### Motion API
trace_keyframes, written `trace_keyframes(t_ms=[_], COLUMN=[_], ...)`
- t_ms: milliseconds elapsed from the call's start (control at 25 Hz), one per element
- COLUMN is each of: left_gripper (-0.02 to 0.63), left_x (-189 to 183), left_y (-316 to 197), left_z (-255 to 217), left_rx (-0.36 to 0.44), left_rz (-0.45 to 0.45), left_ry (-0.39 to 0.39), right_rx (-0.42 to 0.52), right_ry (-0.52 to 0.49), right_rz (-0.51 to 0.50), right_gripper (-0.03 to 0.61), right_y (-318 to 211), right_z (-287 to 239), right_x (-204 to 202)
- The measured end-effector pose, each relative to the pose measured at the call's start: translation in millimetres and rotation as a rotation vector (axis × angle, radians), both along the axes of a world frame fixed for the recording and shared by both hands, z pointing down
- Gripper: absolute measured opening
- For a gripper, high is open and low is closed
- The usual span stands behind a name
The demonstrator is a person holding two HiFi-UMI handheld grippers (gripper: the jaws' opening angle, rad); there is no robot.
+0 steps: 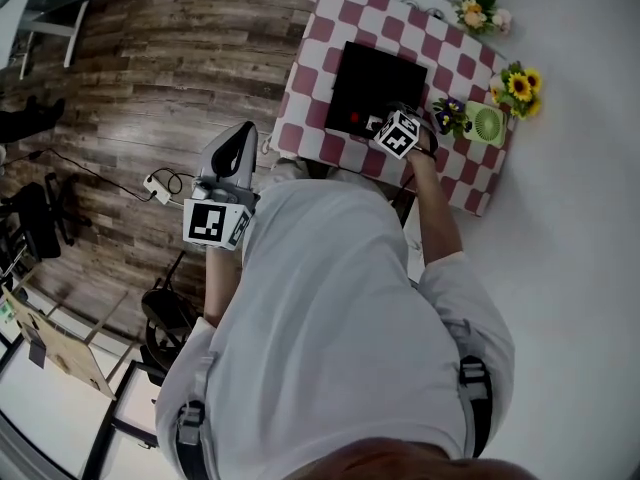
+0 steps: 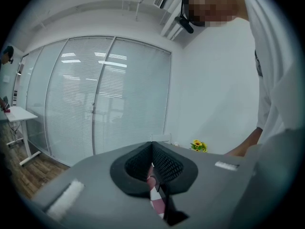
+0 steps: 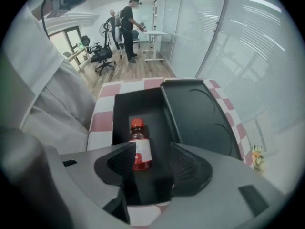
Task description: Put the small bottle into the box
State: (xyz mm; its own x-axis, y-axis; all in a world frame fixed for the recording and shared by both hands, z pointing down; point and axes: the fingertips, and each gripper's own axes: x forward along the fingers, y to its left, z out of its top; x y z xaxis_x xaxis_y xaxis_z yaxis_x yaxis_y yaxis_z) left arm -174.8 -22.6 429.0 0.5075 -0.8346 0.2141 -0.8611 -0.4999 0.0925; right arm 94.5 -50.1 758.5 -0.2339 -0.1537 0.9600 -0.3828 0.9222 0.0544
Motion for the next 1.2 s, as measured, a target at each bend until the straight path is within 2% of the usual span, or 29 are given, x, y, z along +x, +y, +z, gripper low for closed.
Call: trace_keyframes(t_ms=[320,480,680,920,1200], left_gripper=[0.002,0.002,0.002,0.002,0.002], left_x=[25,42,69,105,143], left_y=[-8,-14,-21,-27,-38], left_z=[-2,-2,-8,-16,-39], left_rx=[0.015,0.019,0.036,0.062,0.118], left_rz=[0.057,0.095,0.153,0.219,0.286], left_ry=[0.000,-0.003,-0.009,0.004,0.018], right_rx=[0.085,0.140,0.226,0.318,0.463], right_ry=[-0.220,-0.373,-0.595,-0.813,-0.970], right_rz=[0.195,0.293,0.411,0.459,0.458], right_gripper=[0.210,0.187,0.151,0.123,0.056], right_y=[-1,0,-1,-7,0], right_z=[-51,-78,-138,-212,-298], right_x=[7,5,0,1,18])
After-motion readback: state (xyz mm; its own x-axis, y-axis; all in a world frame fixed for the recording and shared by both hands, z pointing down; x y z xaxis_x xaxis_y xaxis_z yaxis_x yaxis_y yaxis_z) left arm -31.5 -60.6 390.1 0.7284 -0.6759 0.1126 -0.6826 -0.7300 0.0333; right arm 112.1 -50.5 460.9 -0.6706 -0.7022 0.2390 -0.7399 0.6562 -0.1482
